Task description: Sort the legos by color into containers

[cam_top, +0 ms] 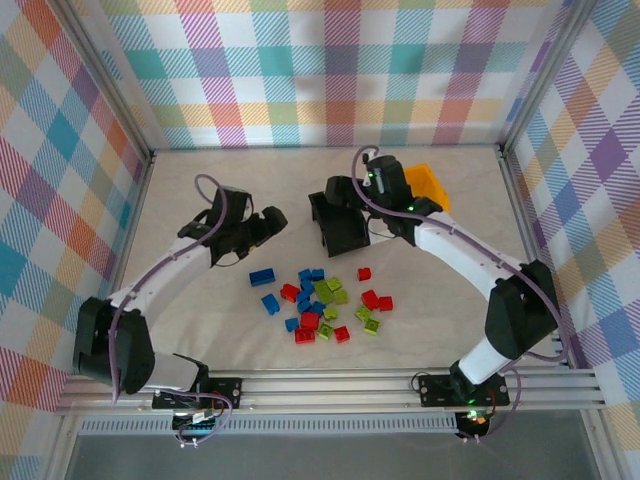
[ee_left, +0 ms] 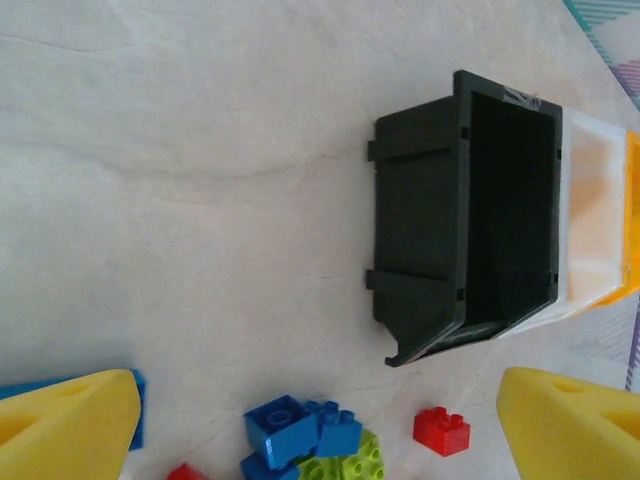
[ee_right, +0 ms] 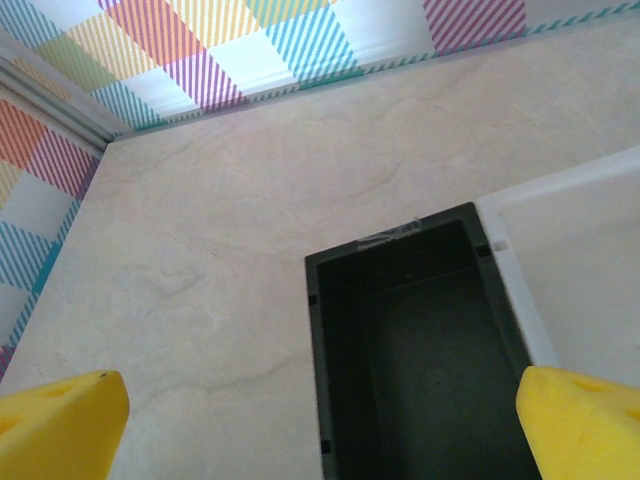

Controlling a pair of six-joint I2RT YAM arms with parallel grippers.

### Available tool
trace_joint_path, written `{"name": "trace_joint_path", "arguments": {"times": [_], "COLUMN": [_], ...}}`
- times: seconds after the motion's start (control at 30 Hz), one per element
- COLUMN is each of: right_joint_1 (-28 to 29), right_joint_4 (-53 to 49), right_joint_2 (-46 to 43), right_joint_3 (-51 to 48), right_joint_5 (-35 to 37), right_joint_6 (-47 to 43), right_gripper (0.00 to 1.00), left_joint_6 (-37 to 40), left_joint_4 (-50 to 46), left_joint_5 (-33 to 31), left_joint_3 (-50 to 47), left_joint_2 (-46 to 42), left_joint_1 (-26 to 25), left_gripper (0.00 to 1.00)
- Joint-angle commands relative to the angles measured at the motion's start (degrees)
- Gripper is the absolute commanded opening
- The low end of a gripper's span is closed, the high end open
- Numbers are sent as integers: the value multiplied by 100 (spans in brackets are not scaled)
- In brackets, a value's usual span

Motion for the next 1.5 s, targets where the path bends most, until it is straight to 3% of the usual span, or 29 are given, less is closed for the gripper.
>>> {"name": "trace_joint_path", "arguments": {"times": [0.0,0.1,0.17,0.23,0.4,0.57,0.9,1.2,1.47], "right_joint_1": [-449,-1080,-1354,-1390,-1400,-1399,-1407,-1485,-1486], "right_joint_4": [680,1138,552,199,749,-159,-240,-173,-404], "right_joint_2": [-261,-396,-313,-392,-1157,-1401,-1658,-1562,-1677], "right_joint_3": [-456,-820,-626,-599,-1413,-1151,-1387,-1546,-1554], "right_joint_5": [-1035,-2516,-2666,-2398,-1492,-996,-756,-992,-1059], "right_joint_6": [-1,395,577,325,-16,-625,-760,-837,-1173], "right_gripper": [100,100,100,100,100,100,100,100,100], "left_joint_6": [12,64,38,-49,-136,-100,-6,1022,1758], "left_joint_4": [448,678,600,544,127,-327,-826,-1505,-1943], "left_joint_5": [72,-114,-303,-500,-838,-1119,-1379,-1364,-1249], "left_joint_3": [412,835,1151,1462,2200,2950,3417,4048,4167], "left_joint_2": [399,907,1310,1708,2573,3274,3787,3952,3792], "left_joint_1": [-238,-562,-724,-824,-963,-1148,-1168,-1159,-812], "left_gripper": [91,88,84,78,68,52,29,1,0]}}
